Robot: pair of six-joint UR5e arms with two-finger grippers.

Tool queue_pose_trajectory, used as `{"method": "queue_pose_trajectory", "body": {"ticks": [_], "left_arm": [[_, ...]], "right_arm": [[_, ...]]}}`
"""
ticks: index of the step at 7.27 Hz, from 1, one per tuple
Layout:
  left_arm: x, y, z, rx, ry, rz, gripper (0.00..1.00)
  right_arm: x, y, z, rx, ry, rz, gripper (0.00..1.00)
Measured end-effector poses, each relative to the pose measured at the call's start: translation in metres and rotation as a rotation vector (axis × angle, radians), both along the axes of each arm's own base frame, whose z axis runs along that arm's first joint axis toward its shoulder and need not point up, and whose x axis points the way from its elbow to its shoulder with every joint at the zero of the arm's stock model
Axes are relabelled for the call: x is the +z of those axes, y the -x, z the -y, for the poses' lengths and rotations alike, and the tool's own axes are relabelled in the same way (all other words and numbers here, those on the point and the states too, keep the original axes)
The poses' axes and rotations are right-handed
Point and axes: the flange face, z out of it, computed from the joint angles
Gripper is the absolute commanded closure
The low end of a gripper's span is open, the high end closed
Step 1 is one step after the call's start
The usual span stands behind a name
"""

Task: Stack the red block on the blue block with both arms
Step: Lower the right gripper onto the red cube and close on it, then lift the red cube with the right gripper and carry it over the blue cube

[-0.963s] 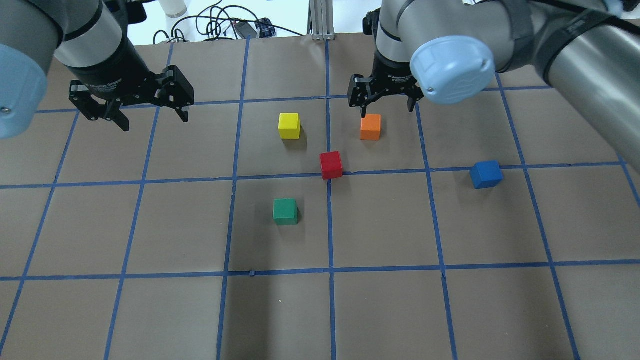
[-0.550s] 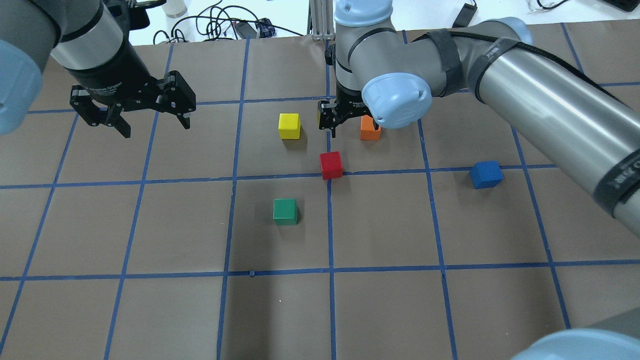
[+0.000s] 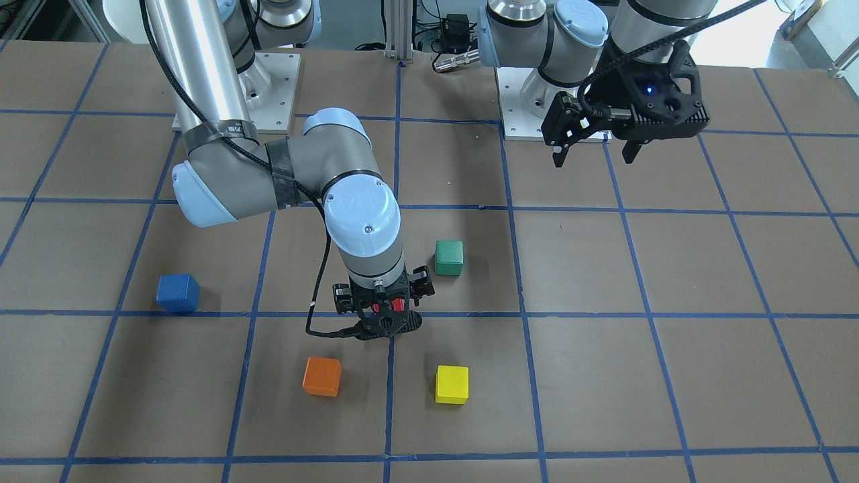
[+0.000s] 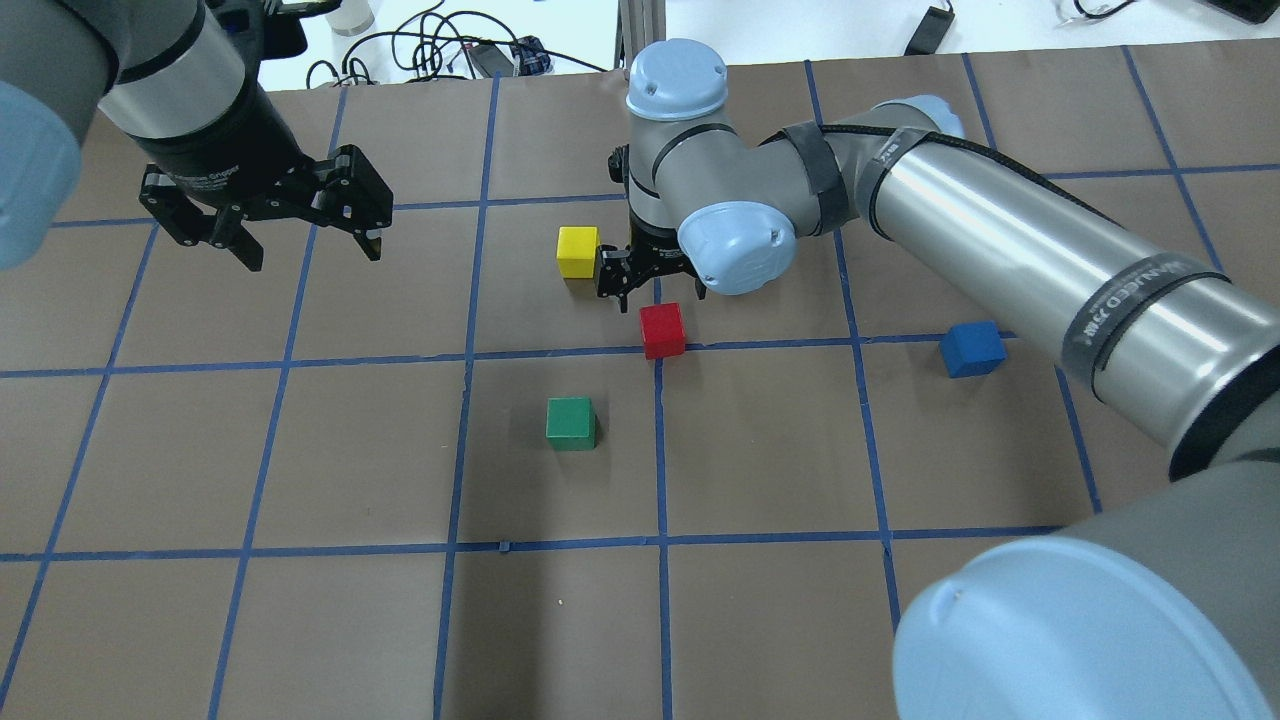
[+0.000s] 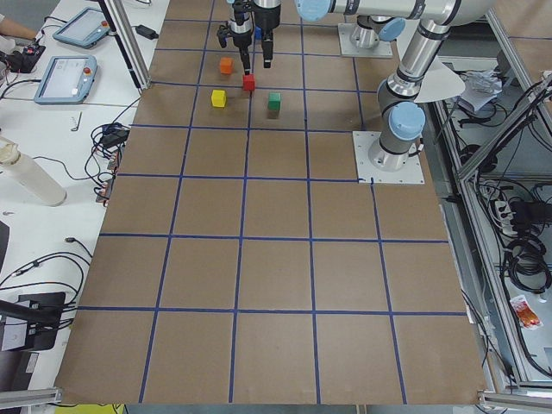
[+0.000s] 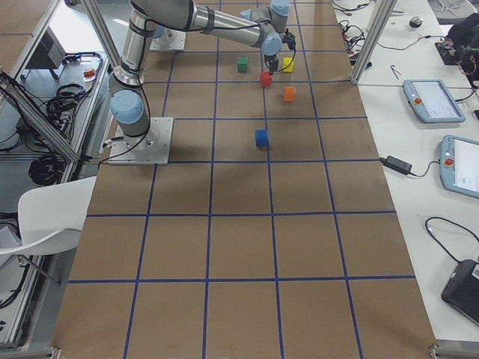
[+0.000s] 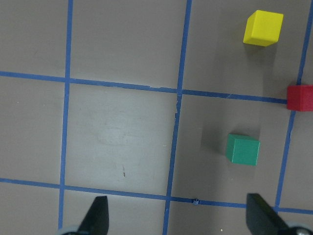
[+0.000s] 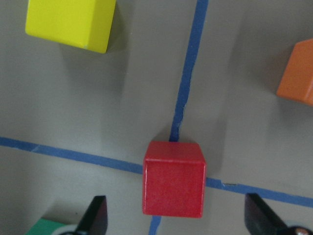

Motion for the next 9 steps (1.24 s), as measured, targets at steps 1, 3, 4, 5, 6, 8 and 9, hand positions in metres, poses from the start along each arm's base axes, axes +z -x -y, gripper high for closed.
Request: {"method": "queue_pose_trajectory", "body": {"ticks": [1, 3, 4, 5, 6, 8, 9], "left_arm": [[0.0, 0.0, 0.0, -0.01, 0.0, 0.0, 0.0], [-0.001, 0.0, -0.001, -0.006, -0.001, -0.001, 0.0], [-0.001, 0.0, -0.002, -0.003, -0.002, 0.0, 0.0], [-0.002, 0.0, -0.002, -0.001, -0.002, 0.0, 0.0], [-0.003, 0.001, -0.001, 0.0, -0.003, -0.007, 0.0], [-0.004, 0.004, -0.001, 0.004, 0.001, -0.038, 0.0], [-0.003, 0.004, -0.001, 0.006, 0.002, -0.044, 0.0]], "right_arm": [[-0.01, -0.002, 0.001, -0.001, -0.007, 0.0, 0.0], [-0.023, -0.003, 0.003, -0.001, -0.02, -0.005, 0.02], [-0.028, -0.003, 0.003, -0.002, -0.028, -0.011, 0.13], [-0.034, -0.003, 0.003, -0.002, -0.036, -0.015, 0.32], [-0.038, -0.003, 0.002, -0.002, -0.045, -0.017, 0.79], [-0.041, -0.003, 0.002, 0.0, -0.057, -0.019, 1.0], [-0.041, -0.002, 0.001, 0.001, -0.062, -0.022, 1.0]]}}
